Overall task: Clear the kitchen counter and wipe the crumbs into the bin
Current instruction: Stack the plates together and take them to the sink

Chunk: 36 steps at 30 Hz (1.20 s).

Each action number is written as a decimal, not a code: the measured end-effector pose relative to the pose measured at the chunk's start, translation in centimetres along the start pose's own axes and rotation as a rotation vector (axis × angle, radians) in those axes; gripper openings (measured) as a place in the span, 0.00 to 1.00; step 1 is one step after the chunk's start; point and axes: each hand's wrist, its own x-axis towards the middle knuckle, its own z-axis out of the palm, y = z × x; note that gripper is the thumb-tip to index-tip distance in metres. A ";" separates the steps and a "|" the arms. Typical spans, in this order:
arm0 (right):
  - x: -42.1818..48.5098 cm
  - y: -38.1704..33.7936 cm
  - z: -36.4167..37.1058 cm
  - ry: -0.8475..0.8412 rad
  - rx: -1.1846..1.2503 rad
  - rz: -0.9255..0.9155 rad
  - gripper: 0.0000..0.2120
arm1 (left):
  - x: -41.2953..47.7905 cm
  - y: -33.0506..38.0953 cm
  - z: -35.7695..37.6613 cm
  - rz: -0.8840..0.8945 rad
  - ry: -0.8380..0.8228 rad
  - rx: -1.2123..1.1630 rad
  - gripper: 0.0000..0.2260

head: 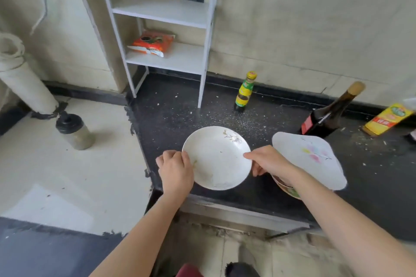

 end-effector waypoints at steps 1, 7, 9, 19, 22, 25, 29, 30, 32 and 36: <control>-0.2 1.1 -2.0 0.009 -0.002 0.005 0.12 | -0.3 1.5 1.3 0.013 -0.015 -0.002 0.19; -0.8 9.0 -15.4 0.036 -0.116 0.084 0.13 | -3.3 11.5 11.2 0.143 -0.192 0.035 0.17; -0.8 11.5 -18.4 0.050 -0.168 0.097 0.14 | -4.0 13.5 14.4 0.127 -0.234 0.078 0.18; 2.5 18.0 -22.8 -0.039 -0.353 0.103 0.20 | -6.6 16.4 22.2 0.041 -0.263 0.437 0.20; 3.7 18.9 -22.5 -0.039 -0.427 0.079 0.22 | -6.7 16.3 22.7 0.073 -0.218 0.505 0.20; 4.8 19.5 -22.1 -0.031 -0.474 0.057 0.20 | -6.5 16.1 22.8 0.112 -0.181 0.566 0.20; 6.0 19.9 -22.2 -0.072 -0.524 0.074 0.16 | -6.4 15.8 22.9 0.169 -0.147 0.652 0.20; 6.2 19.9 -22.3 -0.088 -0.536 0.093 0.16 | -6.3 15.8 22.8 0.178 -0.152 0.680 0.20; 6.6 20.2 -23.0 -0.111 -0.553 0.145 0.21 | -6.0 15.8 22.5 0.188 -0.173 0.716 0.19; 7.1 20.6 -23.9 -0.052 -0.372 0.262 0.34 | -5.4 15.5 21.6 0.092 -0.175 0.511 0.18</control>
